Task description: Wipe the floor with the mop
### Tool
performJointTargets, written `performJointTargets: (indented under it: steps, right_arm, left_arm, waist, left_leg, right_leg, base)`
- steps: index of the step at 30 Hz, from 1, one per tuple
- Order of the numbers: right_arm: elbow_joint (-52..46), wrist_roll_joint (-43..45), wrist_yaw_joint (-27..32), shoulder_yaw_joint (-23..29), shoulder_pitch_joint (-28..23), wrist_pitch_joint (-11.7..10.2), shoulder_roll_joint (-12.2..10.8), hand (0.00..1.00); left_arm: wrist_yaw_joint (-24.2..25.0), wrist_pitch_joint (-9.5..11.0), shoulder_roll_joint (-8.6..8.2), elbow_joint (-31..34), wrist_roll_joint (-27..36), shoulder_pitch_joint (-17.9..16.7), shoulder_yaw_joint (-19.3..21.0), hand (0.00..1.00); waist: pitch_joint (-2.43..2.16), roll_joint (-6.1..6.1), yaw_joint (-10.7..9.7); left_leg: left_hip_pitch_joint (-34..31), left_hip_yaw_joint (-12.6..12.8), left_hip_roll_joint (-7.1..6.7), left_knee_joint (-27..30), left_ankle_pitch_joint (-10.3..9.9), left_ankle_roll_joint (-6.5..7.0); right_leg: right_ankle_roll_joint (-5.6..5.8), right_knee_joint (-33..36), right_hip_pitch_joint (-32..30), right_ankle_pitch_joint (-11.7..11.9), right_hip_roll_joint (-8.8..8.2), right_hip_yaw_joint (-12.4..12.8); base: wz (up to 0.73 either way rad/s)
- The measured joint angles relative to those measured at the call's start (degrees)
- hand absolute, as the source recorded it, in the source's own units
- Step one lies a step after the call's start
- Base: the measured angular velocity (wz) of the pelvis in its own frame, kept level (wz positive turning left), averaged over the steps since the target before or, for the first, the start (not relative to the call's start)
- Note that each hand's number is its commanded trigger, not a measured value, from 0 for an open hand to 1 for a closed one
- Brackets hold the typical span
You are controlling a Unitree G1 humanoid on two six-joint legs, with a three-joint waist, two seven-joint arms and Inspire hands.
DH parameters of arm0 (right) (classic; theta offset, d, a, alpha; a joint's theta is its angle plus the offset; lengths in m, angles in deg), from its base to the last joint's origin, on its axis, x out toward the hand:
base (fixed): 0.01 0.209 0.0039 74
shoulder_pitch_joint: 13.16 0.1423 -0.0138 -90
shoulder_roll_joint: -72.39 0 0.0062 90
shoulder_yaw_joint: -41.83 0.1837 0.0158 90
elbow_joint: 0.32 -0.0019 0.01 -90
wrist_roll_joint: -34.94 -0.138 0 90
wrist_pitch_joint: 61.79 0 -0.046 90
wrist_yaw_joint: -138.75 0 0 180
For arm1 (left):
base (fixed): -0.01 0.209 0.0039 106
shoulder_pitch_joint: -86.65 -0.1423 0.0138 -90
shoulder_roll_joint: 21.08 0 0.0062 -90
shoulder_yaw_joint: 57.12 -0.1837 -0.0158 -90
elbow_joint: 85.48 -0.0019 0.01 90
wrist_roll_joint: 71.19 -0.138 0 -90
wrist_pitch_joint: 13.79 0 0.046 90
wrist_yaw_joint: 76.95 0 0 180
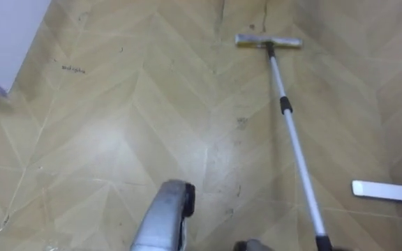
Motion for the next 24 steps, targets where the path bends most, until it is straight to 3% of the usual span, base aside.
performJointTargets:
  steps: [2,3,4,5,7,8,9,11,13,15,18,20,21,22,24]
  right_arm:
    - [-0.35,-2.22,-1.32,-0.68,1.2,-0.03,1.66,1.0]
    - [-0.45,-2.75,-1.63,-1.11,1.2,0.11,2.15,1.0]
    - [-0.75,-4.42,-1.92,-2.05,0.05,0.4,3.13,1.0]
    - [-0.74,-5.25,-2.02,-2.01,-2.09,0.41,3.78,1.0]
    - [0.27,-5.42,-1.96,-2.06,-4.62,0.21,4.88,1.0]
    - [1.62,-5.43,-1.73,-2.12,-6.79,0.11,5.9,1.0]
    - [2.39,-5.25,-1.54,-2.14,-7.97,0.1,6.28,1.0]
    - [2.46,-5.13,-0.13,-2.93,-15.06,0.42,7.07,1.0]
    - [1.7,-5.3,1.24,-2.93,-18.45,0.81,5.61,1.0]
    - [0.89,-6.6,2.43,-2.88,-21.56,1.45,3.03,1.0]
    - [0.8,-7.03,2.96,-2.19,-23.74,2.89,0.34,1.0]
    - [0.05,-6.67,3.43,-1.95,-23.91,5.6,-0.74,1.0]
    - [0.07,-6.58,3.51,-1.9,-23.89,6.1,-0.81,1.0]
    - [0.16,-6.27,3.55,-1.47,-23.07,6.84,-0.8,1.0]
    - [1.6,-4.62,4.18,-0.8,-18.6,7.61,-0.1,1.0]
  left_arm:
    - [1.43,0.26,0.54,-0.04,-1.67,0.49,0.17,0.0]
    - [1.89,0.0,0.68,-0.06,-1.71,0.8,0.26,0.0]
    - [2.83,-0.97,1.22,-0.11,-1.73,1.22,0.28,0.0]
    - [3.64,-1.49,1.86,-0.13,-1.68,1.85,0.28,0.0]
    - [4.04,-2.47,2.02,-0.23,-1.85,3.58,0.41,0.0]
    - [4.28,-2.86,1.88,-0.16,-1.95,4.44,0.42,0.0]
    - [4.26,-2.88,1.77,0.03,-1.96,4.55,0.43,0.0]
    - [4.1,-2.39,1.43,0.87,-1.99,4.38,0.95,0.0]
    - [2.66,-2.52,1.84,2.16,-2.38,3.88,0.9,0.0]
    - [1.66,-2.4,1.34,2.49,-4.79,3.89,0.9,0.0]
    - [1.27,-2.65,0.41,2.4,-5.47,3.3,0.88,0.0]
    - [0.85,-4.08,-0.49,2.58,-5.54,1.85,0.88,0.0]
    - [0.77,-4.57,-0.6,2.53,-5.52,1.71,0.77,0.0]
    - [0.58,-5.03,-0.6,2.54,-5.51,1.7,0.79,0.0]
    - [-0.61,-5.08,-0.38,2.52,-4.93,1.65,0.64,0.0]
  waist:
    - [-0.32,1.28,0.25]
    - [-0.66,1.97,0.22]
    - [-1.07,2.81,0.03]
    - [-1.29,3.09,-0.53]
    - [-1.46,3.43,-1.11]
    - [-1.44,4.35,-2.18]
    - [-1.67,4.82,-2.66]
    - [-2.52,7.35,-2.69]
    - [-2.49,8.45,-4.01]
    - [-2.74,9.68,-5.86]
    - [-2.73,9.3,-6.42]
    - [-2.42,8.61,-6.74]
    - [-2.19,8.25,-6.98]
    - [-2.03,7.66,-6.77]
    - [-1.84,7.19,-6.37]
  left_leg:
    - [7.69,-0.34,0.02,-25.08,-0.78,-0.1]
    - [10.02,-0.35,0.28,-30.73,-0.87,0.01]
    - [13.44,0.52,0.6,-38.31,-5.38,0.75]
    - [15.02,2.52,0.2,-41.56,-9.55,2.24]
    - [15.4,3.62,-1.35,-42.2,-12.02,5.69]
    - [16.02,3.38,-3.42,-41.45,-13.58,7.01]
    - [16.43,3.31,-4.15,-41.02,-14.38,7.51]
    - [18.86,2.6,-5.05,-38.6,-18.78,9.1]
    - [20.29,2.41,-5.33,-38.44,-20.68,9.63]
    - [21.23,2.22,-5.36,-39.13,-21.99,10.12]
    - [24.51,2.21,-5.42,-41.2,-23.43,9.61]
    - [29.26,0.99,-5.6,-42.5,-25.81,8.48]
    - [30.3,0.2,-5.7,-42.37,-26.52,8.0]
    - [31.61,-0.33,-5.59,-41.27,-27.32,6.95]
    - [29.25,-0.11,-4.28,-32.21,-24.54,3.27]
  right_leg:
    - [1.27,0.25,-0.34,-1.26,0.06,-0.9]
    - [1.42,0.27,-0.33,-1.81,0.06,-1.28]
    - [2.24,0.27,-0.16,-2.99,-0.04,-1.78]
    - [3.63,0.0,-0.1,-3.58,-1.06,-2.13]
    - [4.46,0.46,-0.02,-3.85,-2.57,-1.81]
    - [5.78,4.68,-0.84,-2.15,-3.99,-0.9]
    - [6.62,7.72,-1.74,-0.5,-4.16,0.04]
    - [8.05,18.93,-6.81,10.66,-2.8,4.09]
    - [8.46,21.53,-10.93,10.83,-2.13,5.67]
    - [8.96,13.68,-15.8,10.05,-1.66,5.7]
    - [8.77,-0.61,-16.1,10.13,-0.92,5.63]
    - [6.73,-8.42,-14.28,12.11,0.05,4.34]
    - [6.44,-8.1,-13.4,12.05,0.05,3.77]
    - [6.3,-7.01,-11.92,11.41,-0.12,2.97]
    - [5.11,-4.2,-10.7,8.66,0.22,2.46]
  base:
    - [0.25]
    - [0.28]
    - [0.46]
    - [0.51]
    - [0.54]
    - [0.58]
    - [0.49]
    - [0.09]
    - [-0.05]
    - [0.0]
    - [-0.14]
    - [-0.11]
    - [0.14]
    - [0.21]
    - [0.03]
